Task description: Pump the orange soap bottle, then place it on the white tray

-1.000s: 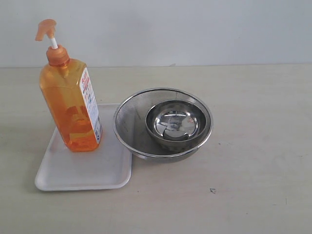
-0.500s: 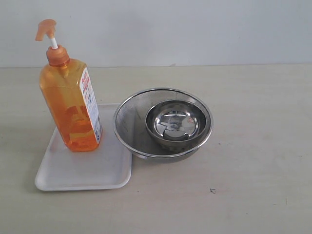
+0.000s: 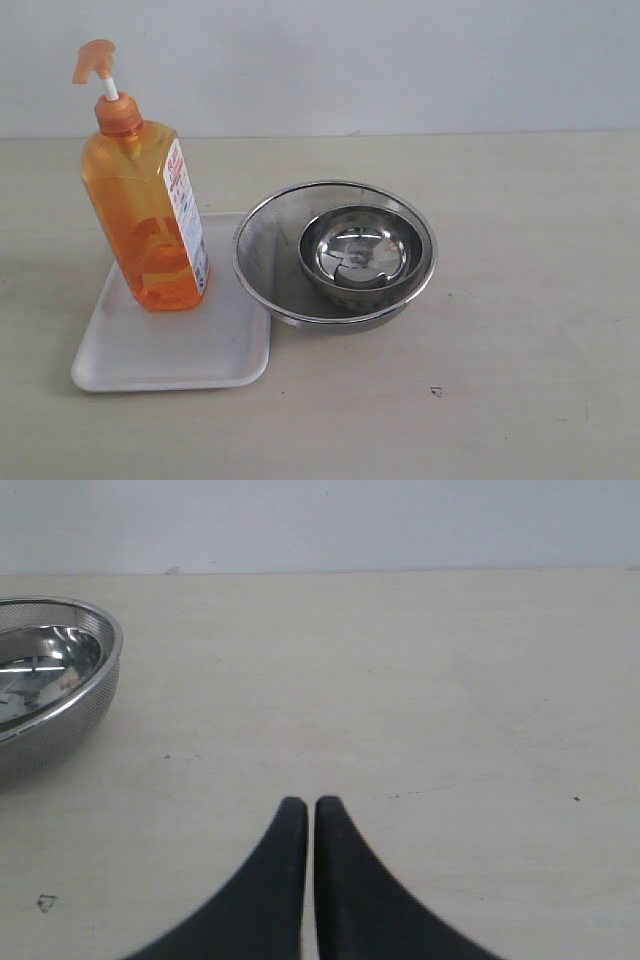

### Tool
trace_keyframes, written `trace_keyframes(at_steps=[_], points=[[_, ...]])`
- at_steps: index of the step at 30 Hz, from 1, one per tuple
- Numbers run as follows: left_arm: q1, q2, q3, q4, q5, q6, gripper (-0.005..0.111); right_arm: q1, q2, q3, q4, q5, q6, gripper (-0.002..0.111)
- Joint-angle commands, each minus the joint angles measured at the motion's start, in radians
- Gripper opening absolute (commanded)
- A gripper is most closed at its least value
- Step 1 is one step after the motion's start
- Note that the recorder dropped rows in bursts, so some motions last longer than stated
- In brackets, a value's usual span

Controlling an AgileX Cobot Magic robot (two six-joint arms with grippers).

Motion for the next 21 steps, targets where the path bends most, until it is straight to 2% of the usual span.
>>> trace_keyframes(at_steps=[1,21], points=[[-0.008,-0.004,0.003,-0.007,0.000,-0.006,0.005,-0.001,-0.005,0.000,-0.005,-0.005,0.001,0.000],[-0.008,-0.004,0.003,-0.007,0.000,-0.006,0.005,-0.001,-0.005,0.000,-0.005,-0.011,-0.001,0.000]])
